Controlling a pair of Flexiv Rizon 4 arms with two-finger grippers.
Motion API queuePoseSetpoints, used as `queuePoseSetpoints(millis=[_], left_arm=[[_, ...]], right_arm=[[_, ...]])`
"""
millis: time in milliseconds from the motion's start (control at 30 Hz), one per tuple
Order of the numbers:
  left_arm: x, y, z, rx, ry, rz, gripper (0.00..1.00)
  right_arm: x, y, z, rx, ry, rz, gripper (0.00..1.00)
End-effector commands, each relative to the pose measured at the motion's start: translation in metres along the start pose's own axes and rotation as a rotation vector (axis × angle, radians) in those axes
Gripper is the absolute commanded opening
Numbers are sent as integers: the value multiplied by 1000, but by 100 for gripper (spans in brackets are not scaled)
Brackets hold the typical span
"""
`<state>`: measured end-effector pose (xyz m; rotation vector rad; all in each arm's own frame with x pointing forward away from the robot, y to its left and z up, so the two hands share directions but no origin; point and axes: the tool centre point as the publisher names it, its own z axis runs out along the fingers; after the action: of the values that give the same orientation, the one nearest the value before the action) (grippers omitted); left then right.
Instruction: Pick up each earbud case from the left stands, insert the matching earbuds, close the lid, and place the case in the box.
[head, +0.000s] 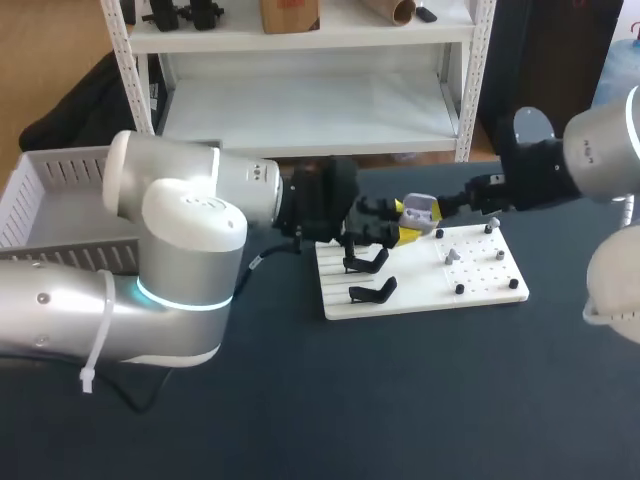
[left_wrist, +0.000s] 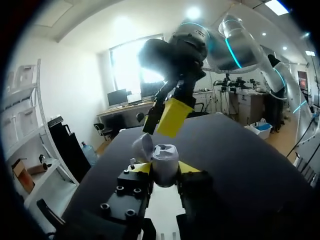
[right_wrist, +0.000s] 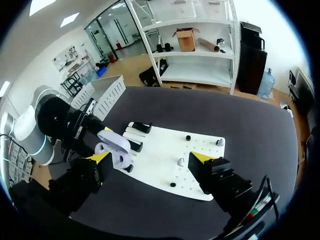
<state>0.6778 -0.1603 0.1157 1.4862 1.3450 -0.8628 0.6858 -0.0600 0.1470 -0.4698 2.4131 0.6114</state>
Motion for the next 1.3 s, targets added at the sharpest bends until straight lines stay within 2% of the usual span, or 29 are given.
queuePoseSetpoints(millis=[33, 100, 200, 267, 367, 667, 967, 1300], left_arm=[[12, -1, -7, 20, -75, -52, 0], [17, 2, -14, -18, -93, -73, 0], [18, 5, -25, -70, -126, -108, 0], [17, 8, -32, -62, -178, -135, 0], [14, 12, -41, -57, -213, -144, 0], [-6, 26, -67, -74, -277, -146, 0], [-17, 30, -73, -75, -243, -172, 0], [-18, 30, -73, -71, -245, -175, 0]], right_arm=[[1, -11, -13, 60, -31, 0, 100], [1, -20, -18, 76, -52, -38, 100], [1, -40, -23, 140, -26, -48, 100], [2, -54, -23, 177, -10, -78, 100], [2, -67, -23, 223, 31, -119, 100], [4, -89, -14, 336, 147, -159, 100], [14, -106, 1, 348, 190, -112, 100], [14, -120, 24, 426, 270, -163, 100]])
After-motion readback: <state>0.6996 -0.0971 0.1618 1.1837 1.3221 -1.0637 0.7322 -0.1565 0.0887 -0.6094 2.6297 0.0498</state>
